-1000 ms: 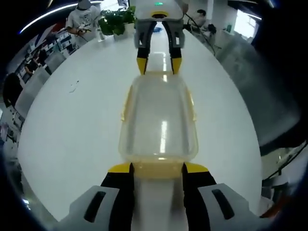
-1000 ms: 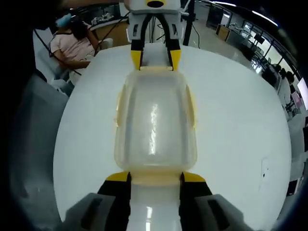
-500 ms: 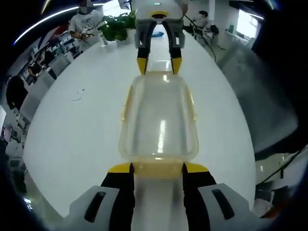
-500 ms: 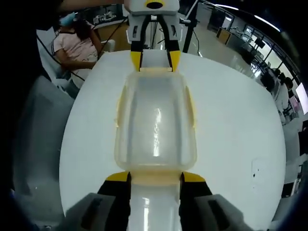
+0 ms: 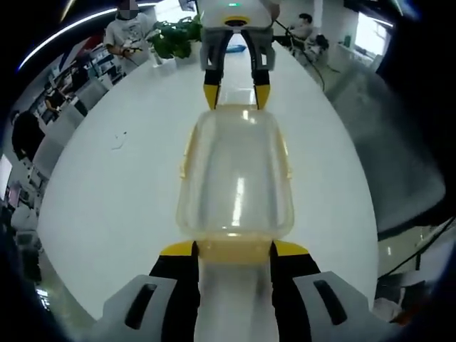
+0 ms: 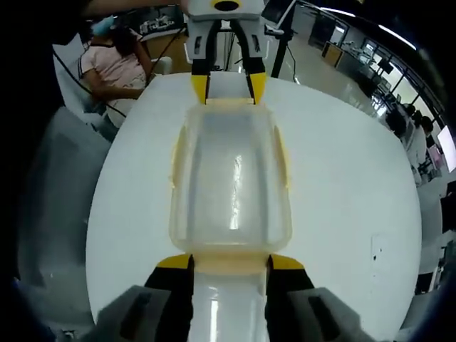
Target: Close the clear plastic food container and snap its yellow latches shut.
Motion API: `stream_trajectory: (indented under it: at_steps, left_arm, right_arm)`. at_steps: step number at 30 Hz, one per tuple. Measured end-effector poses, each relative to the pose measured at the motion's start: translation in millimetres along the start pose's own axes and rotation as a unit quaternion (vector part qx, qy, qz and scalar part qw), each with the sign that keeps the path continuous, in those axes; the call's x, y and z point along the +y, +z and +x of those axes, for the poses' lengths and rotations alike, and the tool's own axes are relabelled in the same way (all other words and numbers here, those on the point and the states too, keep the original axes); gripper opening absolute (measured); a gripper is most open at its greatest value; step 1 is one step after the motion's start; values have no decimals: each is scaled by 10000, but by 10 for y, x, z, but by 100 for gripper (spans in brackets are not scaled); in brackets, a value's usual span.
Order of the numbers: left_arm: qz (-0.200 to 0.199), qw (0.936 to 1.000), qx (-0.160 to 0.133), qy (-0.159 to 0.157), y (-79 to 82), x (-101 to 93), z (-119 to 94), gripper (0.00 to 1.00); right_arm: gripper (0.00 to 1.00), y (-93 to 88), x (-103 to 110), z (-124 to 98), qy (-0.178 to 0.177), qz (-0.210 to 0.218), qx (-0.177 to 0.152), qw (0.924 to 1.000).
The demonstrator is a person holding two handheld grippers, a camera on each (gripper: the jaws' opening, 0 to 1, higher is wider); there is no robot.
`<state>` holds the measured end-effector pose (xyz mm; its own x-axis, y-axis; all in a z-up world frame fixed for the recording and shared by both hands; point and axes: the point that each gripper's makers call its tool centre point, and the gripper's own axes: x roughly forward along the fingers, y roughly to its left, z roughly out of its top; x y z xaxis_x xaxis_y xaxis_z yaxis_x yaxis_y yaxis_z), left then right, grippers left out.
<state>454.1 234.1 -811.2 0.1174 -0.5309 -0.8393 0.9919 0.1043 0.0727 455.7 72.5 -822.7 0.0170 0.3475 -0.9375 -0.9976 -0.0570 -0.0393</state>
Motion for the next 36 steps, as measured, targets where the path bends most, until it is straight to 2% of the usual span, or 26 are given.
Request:
stream_trajectory:
  at_steps: [12,27,36]
  left_arm:
    - [-117,9999,98,63,166,-68,107,36]
    - [-93,9997,193,71,435,-162,263,36]
    - [-131,9995,262,82,536,-180,303,36]
  right_arm:
    - [37,-197,37,-68,-8,-83,-46,10000]
    - [37,-498,153,-161,-7,6,-123,9999]
    - [37,-600,182,-201,-60,35,-205,9998]
